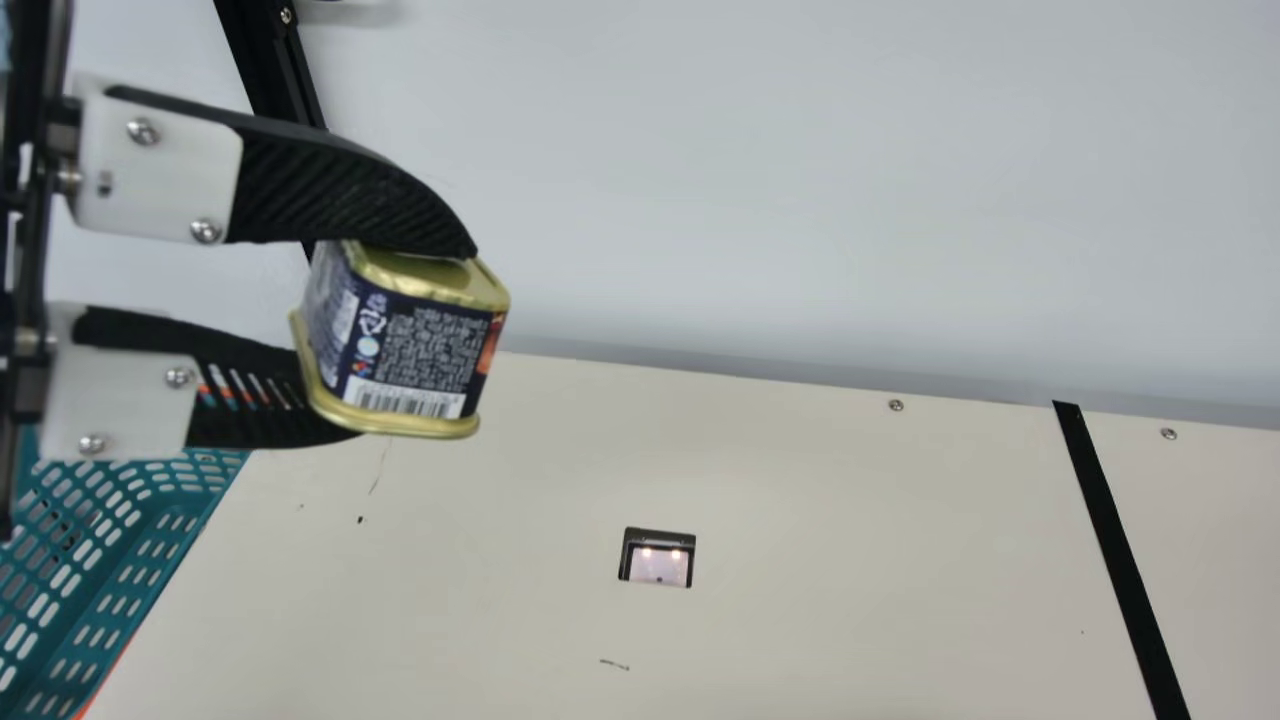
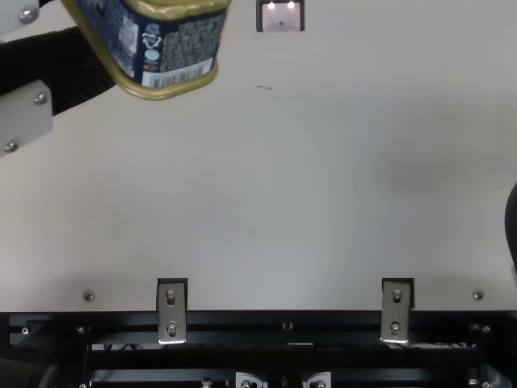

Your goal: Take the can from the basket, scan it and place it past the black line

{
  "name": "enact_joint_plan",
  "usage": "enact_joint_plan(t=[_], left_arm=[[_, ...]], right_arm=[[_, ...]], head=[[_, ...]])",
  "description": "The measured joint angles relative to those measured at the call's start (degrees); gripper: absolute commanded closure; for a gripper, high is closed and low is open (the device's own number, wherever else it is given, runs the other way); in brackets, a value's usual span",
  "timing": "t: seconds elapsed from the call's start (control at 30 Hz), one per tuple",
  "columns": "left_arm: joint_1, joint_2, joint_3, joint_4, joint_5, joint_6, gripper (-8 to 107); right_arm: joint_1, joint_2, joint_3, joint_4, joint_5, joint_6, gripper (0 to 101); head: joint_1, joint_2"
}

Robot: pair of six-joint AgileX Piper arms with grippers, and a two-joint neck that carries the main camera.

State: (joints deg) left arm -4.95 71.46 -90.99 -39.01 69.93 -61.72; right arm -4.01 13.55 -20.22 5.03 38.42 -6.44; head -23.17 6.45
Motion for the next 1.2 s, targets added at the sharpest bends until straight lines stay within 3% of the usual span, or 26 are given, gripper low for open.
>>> enact_joint_plan(t=[0.53, 1.2], left_arm=[[-0.79, 0.32, -1.15, 0.29, -0.10, -0.09, 89], [-3.45, 1.69, 1.93, 14.98, -0.12, 16.92, 89]], right_arm=[[0.00, 0.00, 0.00, 0.00, 0.00, 0.00, 0], [0.00, 0.00, 0.00, 0.00, -0.06, 0.00, 0]], head=[[0.00, 0.00], [0.00, 0.00]])
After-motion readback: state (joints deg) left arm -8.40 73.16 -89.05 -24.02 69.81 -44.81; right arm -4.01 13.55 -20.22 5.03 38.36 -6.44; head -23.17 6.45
